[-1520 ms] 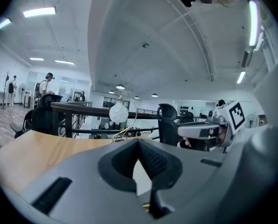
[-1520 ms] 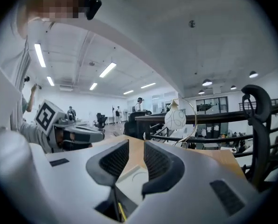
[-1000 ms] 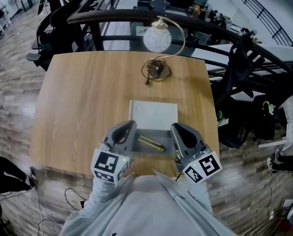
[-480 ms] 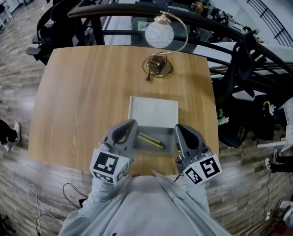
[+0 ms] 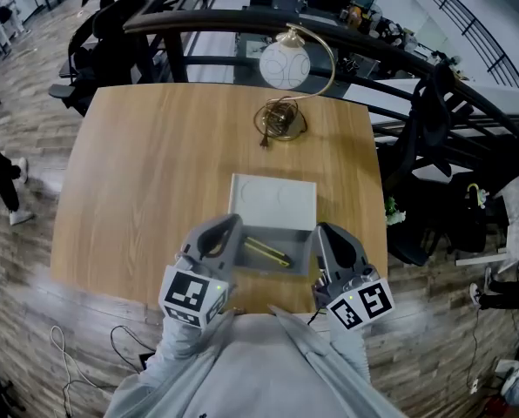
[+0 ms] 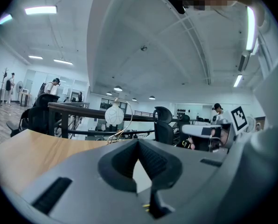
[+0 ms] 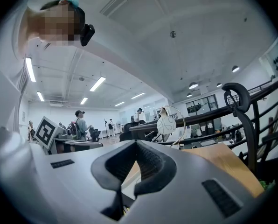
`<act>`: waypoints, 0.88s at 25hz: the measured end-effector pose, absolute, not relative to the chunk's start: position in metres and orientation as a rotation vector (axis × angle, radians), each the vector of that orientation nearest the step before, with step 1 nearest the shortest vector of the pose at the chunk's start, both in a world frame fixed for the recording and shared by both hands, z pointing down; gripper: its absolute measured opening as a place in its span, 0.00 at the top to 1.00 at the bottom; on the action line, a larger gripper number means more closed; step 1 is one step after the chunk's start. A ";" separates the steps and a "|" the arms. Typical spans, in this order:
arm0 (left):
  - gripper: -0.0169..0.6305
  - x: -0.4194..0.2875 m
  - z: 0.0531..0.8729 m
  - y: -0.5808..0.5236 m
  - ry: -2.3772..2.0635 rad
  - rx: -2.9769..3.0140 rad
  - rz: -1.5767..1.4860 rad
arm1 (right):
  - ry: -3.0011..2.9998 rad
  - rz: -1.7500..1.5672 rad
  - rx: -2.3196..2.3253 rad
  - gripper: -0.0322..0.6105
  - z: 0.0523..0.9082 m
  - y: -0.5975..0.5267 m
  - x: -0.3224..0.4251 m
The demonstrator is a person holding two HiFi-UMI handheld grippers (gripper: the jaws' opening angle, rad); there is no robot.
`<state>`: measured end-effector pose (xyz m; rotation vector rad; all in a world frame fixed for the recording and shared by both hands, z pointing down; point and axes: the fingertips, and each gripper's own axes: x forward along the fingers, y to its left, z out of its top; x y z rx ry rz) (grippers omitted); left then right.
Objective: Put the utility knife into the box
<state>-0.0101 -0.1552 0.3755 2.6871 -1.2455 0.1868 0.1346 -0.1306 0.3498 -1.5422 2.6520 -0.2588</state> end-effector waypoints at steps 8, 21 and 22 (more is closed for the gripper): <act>0.95 -0.010 0.374 -0.155 -1.246 2.689 0.188 | 2.697 -0.245 -1.539 0.93 0.353 -0.131 0.129; 0.95 -0.011 0.376 -0.154 -1.259 2.678 0.191 | 2.720 -0.247 -1.559 0.93 0.359 -0.128 0.129; 0.95 -0.010 0.376 -0.154 -1.258 2.679 0.191 | 2.720 -0.246 -1.561 0.93 0.359 -0.128 0.129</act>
